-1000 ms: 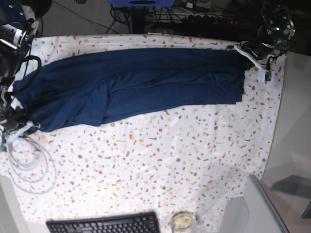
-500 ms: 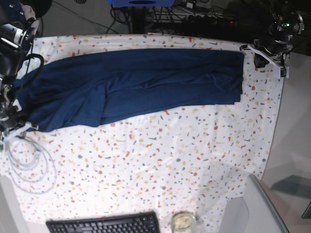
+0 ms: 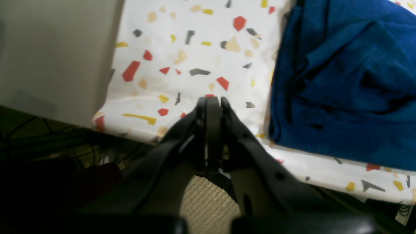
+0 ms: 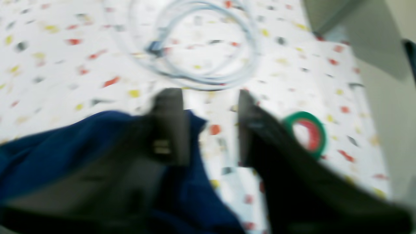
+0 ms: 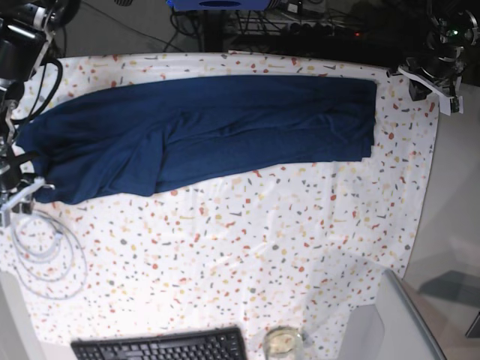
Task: Layout the t-shirt on the table in an organized manner, then fold the t-shirt properly
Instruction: 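Grasp both ends of the shirt strip, one with each gripper, then pull both strip ends apart with both grippers to straighten the strip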
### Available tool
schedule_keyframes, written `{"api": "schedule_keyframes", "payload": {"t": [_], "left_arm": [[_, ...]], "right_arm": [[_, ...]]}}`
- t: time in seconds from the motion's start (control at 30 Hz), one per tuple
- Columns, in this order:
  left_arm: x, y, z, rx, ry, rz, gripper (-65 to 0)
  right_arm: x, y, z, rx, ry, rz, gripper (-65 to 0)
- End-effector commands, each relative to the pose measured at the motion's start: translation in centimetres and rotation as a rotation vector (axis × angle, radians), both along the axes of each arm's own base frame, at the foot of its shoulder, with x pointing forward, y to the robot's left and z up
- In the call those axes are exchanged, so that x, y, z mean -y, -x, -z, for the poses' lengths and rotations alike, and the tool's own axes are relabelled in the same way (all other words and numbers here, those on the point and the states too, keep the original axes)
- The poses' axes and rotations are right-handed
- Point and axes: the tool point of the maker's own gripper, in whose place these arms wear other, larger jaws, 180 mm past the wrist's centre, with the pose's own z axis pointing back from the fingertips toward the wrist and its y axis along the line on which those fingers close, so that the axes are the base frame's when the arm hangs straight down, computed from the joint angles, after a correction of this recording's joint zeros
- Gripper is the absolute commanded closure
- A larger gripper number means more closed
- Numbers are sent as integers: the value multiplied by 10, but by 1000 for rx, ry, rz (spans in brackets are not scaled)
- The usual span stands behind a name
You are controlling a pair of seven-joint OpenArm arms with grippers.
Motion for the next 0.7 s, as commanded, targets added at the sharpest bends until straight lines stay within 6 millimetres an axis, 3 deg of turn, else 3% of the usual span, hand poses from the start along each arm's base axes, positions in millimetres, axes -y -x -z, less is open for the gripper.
{"api": "schedule_keyframes", "payload": {"t": [0.0,0.07,0.13,0.2,0.33,0.47,0.57,0.67], "left_arm": [[-8,-4,-11,34,-24,-3,0],[-9,-3,-11,35,-26,-7,0],[-11,-3,-12,29,-35,-4,0],[-16,0,-12,19,-42,2,0],[-18,2,-14,13,-53,14,0],[-18,2,-14,12,-52,13,0],[-18,3,-14,11,-52,13,0],[-18,4,-14,8,-53,14,0]], "right_arm": [[-2,-8,-13,46,8,-26,-14],[-13,-3,-3,11,-1,-47,-2],[-22,7,11,-48,-14,-58,-29],[-26,17,21,-92,-28,-56,0],[-29,25,37,-132,-54,-49,-2],[-27,21,50,-167,-85,-30,-2],[-23,17,45,-155,-78,-25,-2],[-4,17,17,-76,-37,12,-3]]}}
